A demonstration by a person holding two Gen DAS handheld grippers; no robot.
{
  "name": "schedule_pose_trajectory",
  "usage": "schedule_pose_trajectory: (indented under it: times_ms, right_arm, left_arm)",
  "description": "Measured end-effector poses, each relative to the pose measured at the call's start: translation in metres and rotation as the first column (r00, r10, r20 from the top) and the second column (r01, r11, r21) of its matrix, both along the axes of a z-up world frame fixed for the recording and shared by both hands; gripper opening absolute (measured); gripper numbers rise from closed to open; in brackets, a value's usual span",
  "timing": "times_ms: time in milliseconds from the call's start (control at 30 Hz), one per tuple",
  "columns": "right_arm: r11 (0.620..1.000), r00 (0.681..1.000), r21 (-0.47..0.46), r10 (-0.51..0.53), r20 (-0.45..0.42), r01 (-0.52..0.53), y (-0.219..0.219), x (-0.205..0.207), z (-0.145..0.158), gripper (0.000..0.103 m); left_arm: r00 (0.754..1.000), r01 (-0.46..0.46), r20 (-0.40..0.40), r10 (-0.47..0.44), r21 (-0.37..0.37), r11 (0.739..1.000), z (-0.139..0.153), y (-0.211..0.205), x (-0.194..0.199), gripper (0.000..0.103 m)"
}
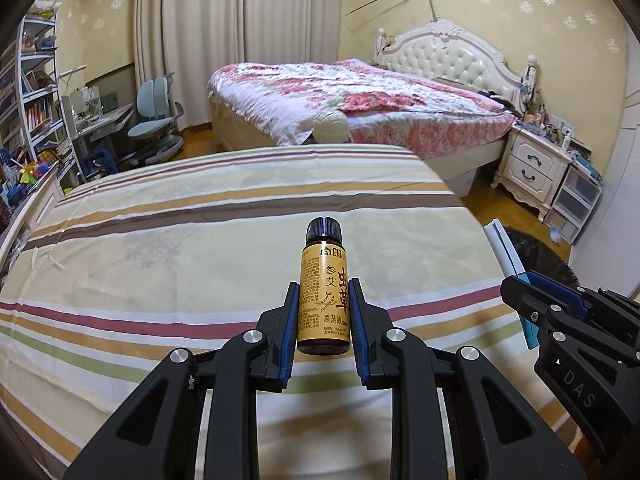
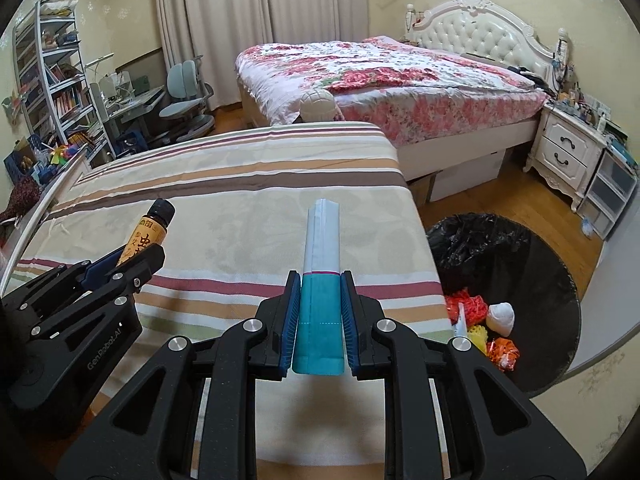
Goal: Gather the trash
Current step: 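Carry the yellow bottle and tube over the black bin with both tools, then open both tools to drop the bottle and tube into the bin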
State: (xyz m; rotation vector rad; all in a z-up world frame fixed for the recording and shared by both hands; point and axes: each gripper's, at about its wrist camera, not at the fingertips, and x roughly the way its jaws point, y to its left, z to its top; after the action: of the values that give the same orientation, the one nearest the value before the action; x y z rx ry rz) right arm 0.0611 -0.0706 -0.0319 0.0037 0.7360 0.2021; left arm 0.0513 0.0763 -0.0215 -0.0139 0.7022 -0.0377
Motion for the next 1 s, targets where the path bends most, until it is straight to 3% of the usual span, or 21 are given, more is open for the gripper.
schedule_pose_trajectory:
  times_ms: [400,1000]
  right_arm:
    - [0.985,0.98,-0.032,-0.167,0.109,0.171,-0.066,-0.022,0.019,0.02]
    - [0.934,0.928,-0.003,-0.354,0.115,0.356,-0.149,-0.023,0.005,0.02]
  left_arm:
    - [0.99,0.12,0.069,-0.12,0.009,0.993,0.013,-0.06,-0.011,0.025]
    - [0.964,0.249,0.087,-0.25,0.033,0.968,0.01,-0.146,0.004,0.025]
